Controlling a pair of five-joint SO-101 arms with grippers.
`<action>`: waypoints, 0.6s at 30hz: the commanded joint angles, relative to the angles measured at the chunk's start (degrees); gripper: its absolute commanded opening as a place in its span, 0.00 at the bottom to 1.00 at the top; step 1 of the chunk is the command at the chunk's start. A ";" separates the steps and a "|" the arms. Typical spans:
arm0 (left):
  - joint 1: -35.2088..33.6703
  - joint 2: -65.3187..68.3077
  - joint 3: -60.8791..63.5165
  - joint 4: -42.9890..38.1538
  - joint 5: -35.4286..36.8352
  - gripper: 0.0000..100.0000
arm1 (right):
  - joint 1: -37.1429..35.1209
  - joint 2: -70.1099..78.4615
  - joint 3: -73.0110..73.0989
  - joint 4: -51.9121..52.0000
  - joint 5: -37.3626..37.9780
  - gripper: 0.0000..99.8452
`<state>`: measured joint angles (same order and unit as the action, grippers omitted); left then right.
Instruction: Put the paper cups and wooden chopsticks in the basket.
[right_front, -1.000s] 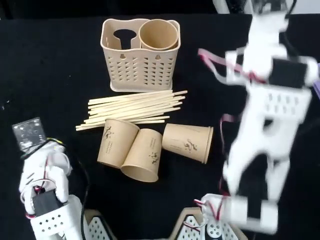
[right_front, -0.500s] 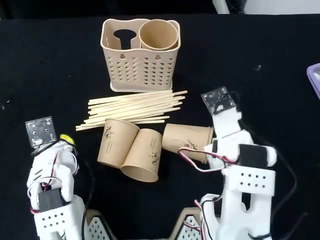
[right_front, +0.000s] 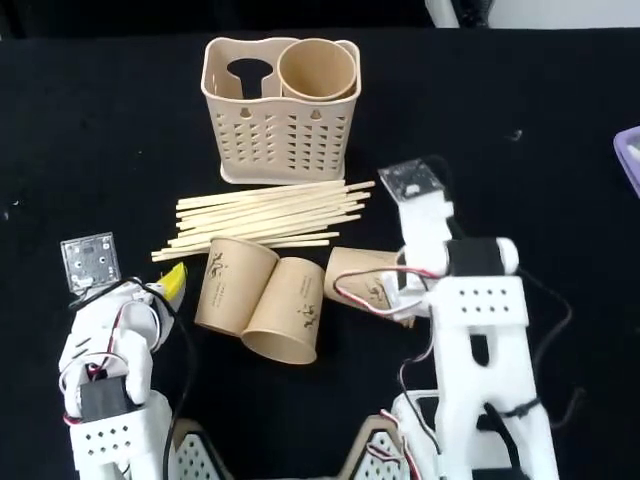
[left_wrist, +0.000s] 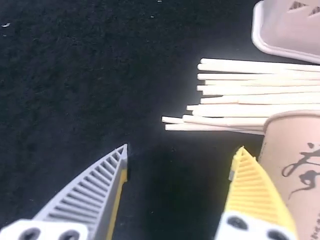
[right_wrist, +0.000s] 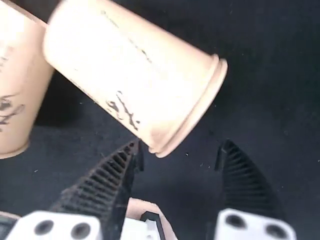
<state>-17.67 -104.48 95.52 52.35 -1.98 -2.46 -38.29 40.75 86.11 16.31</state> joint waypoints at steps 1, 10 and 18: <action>1.36 -0.35 0.13 0.35 -0.09 0.32 | -3.25 0.92 -4.70 1.58 -0.70 0.24; 1.27 -0.35 0.57 0.26 -0.09 0.32 | -2.90 1.54 5.93 -7.82 -3.34 0.24; 1.27 -0.35 0.57 0.26 -0.09 0.32 | -2.64 1.89 8.22 -9.93 -3.16 0.24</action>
<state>-17.14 -104.48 95.60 52.35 -1.98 -5.10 -36.70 49.10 77.32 13.14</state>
